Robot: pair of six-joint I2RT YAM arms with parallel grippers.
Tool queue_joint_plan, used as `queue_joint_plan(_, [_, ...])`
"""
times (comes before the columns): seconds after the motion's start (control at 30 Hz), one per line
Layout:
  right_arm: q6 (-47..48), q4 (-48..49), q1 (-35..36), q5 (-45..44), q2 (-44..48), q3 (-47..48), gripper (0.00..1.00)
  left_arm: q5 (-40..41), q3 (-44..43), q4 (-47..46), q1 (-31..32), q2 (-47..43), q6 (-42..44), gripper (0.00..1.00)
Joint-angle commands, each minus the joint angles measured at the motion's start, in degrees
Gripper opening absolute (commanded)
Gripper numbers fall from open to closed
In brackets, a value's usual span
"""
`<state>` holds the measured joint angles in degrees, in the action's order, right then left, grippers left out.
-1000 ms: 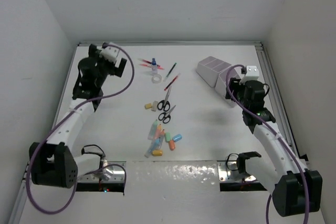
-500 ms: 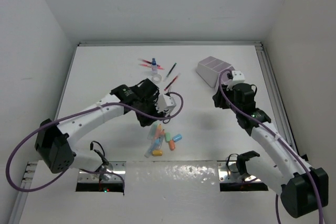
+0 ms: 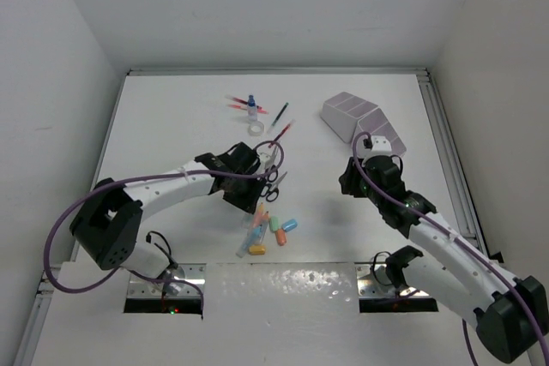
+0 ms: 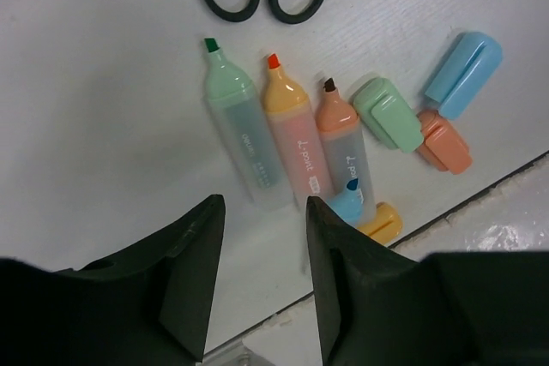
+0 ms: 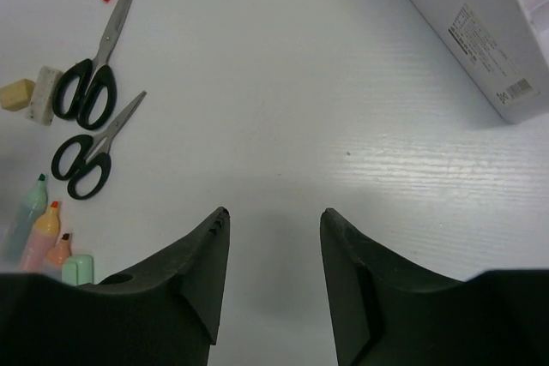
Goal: Sort the stationery into containers
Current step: Pick up the pen from the center of the board.
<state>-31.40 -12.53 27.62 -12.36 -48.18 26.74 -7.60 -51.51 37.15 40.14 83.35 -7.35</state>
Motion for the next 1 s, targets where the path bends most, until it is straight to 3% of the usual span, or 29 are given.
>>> queue_joint_plan(0.0, [-3.5,-0.6,2.2,-4.9,2.5,-2.0,0.47,4.4,2.3,-5.3,1.5,1.5,-8.9,0.34])
queue_joint_plan(0.1, [-3.6,-0.8,2.9,-5.5,3.9,-2.7,0.47,6.0,3.7,-5.9,0.6,1.6,-10.2,0.30])
queue_joint_plan(0.5, [-3.2,-4.6,3.7,-10.4,7.6,-4.3,0.47,6.4,4.4,-9.3,3.2,5.8,-11.1,0.34])
queue_joint_plan(0.67, [-3.1,-6.3,3.6,-11.5,8.6,-3.7,0.47,6.9,5.0,-8.1,0.1,8.3,-14.2,0.20])
queue_joint_plan(0.97, [-2.0,-9.8,3.6,-11.8,7.0,-2.1,0.51,10.1,5.2,-8.8,1.4,12.3,-14.0,0.32])
